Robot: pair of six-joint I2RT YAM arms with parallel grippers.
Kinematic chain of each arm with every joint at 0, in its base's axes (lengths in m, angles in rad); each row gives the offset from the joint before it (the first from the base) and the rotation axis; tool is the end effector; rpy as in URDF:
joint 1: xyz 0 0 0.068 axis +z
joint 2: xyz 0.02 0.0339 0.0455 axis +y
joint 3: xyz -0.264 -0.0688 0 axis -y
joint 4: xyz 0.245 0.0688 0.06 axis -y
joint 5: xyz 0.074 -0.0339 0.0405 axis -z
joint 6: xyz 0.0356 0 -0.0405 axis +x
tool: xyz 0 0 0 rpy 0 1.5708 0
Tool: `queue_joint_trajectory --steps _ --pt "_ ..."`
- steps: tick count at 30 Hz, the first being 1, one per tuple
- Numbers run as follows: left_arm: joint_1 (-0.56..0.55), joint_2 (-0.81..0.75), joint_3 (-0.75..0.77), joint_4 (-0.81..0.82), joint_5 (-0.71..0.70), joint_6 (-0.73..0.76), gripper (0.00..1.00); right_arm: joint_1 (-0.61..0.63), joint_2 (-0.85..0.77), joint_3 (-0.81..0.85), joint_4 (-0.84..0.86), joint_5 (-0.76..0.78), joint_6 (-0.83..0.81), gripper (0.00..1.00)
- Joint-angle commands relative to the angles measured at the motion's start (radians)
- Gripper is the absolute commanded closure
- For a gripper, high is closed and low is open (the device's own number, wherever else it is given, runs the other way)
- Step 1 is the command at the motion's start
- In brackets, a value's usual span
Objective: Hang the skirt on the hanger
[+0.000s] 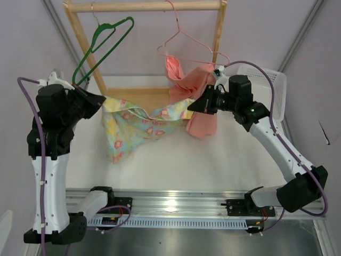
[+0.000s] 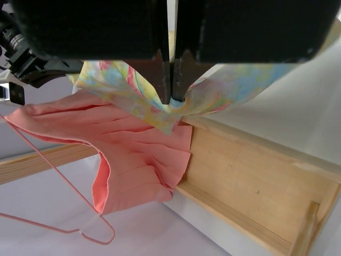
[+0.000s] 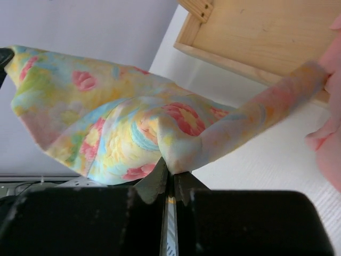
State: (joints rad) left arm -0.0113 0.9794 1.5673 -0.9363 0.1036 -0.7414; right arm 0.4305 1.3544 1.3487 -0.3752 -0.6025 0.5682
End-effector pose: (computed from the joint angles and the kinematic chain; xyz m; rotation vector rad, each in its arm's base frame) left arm 0.1462 -0.0053 0.4811 -0.6342 1.8592 -0.6002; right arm 0.2684 0.1454 0.3915 -0.2885 2.0712 1.2214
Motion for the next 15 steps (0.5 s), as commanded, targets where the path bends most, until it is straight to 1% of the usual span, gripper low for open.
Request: queue_joint_trajectory --steps 1,4,6,7,8,10,11,15 --pt "0.008 0.004 0.115 -0.009 -0.013 0.027 1.00 -0.004 -0.074 0.056 0.131 -0.046 0.051 0.94" --pt "0.008 0.034 0.112 0.028 -0.022 0.011 1.00 -0.004 -0.067 0.035 0.225 -0.052 0.125 0.97" --pt "0.008 0.061 0.090 0.068 -0.042 -0.003 1.00 -0.003 -0.064 -0.003 0.329 -0.042 0.197 1.00" --pt "0.008 0.071 0.091 0.071 -0.048 -0.006 1.00 0.001 -0.070 -0.023 0.361 -0.030 0.215 1.00" --pt "0.036 0.090 0.105 0.071 -0.056 -0.007 1.00 0.019 -0.095 -0.048 0.437 0.009 0.231 1.00" --pt "0.036 0.096 0.109 0.091 -0.067 -0.010 1.00 0.043 -0.119 -0.108 0.464 0.047 0.231 1.00" --pt "0.039 0.097 0.112 0.097 -0.064 -0.012 1.00 0.071 -0.141 -0.124 0.460 0.094 0.223 1.00" --pt "0.039 0.101 0.096 0.099 -0.039 -0.013 1.00 0.122 -0.199 -0.229 0.447 0.156 0.223 1.00"
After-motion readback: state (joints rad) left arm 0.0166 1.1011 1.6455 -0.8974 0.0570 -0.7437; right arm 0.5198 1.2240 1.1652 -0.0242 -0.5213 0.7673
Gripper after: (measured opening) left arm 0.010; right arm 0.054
